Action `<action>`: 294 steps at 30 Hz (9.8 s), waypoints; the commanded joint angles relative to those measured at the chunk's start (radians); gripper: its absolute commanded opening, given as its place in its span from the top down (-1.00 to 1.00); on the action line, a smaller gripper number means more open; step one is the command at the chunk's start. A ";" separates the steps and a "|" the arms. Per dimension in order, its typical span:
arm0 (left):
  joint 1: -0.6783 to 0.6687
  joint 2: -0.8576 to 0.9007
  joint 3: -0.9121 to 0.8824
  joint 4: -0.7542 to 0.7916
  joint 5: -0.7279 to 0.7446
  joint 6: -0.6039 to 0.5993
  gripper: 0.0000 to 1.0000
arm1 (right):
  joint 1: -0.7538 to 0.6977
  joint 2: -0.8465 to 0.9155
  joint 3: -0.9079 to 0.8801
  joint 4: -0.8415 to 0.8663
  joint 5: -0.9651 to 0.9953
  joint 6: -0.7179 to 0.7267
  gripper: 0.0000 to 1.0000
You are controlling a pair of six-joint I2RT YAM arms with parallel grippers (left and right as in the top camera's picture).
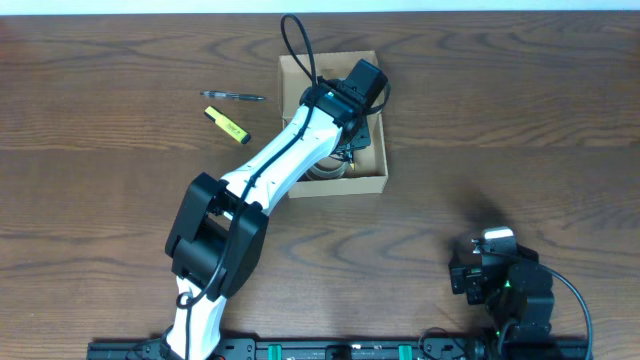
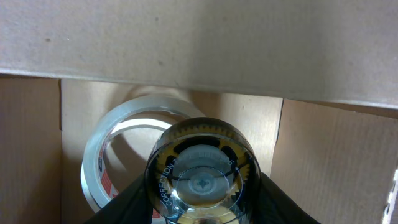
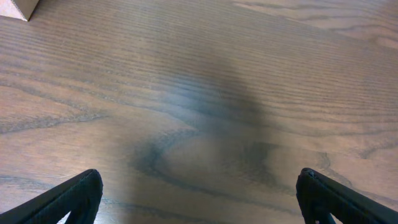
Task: Pack container
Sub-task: 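Lower the correction tape into the box and open the left gripper, then move the left gripper to the yellow highlighter and grasp it, then carry the yellow highlighter into the box and release it, then move the left gripper to the clear pen and grasp it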
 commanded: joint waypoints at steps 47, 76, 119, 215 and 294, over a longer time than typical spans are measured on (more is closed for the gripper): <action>-0.024 0.014 -0.034 0.008 -0.009 0.006 0.12 | 0.008 -0.007 -0.009 -0.001 0.007 0.016 -0.99; 0.013 -0.217 -0.032 -0.020 -0.285 -0.180 -0.57 | 0.008 -0.007 -0.009 -0.001 0.006 0.016 -0.99; 0.539 0.044 -0.033 -0.130 0.055 -0.583 -0.41 | 0.008 -0.007 -0.009 -0.001 0.006 0.016 -0.99; 0.017 -0.149 -0.017 -0.124 -0.026 -0.159 0.74 | 0.008 -0.007 -0.009 -0.001 0.006 0.016 -0.99; 0.494 -0.135 0.018 0.051 -0.081 -0.701 -0.23 | 0.008 -0.007 -0.009 -0.001 0.007 0.016 -0.99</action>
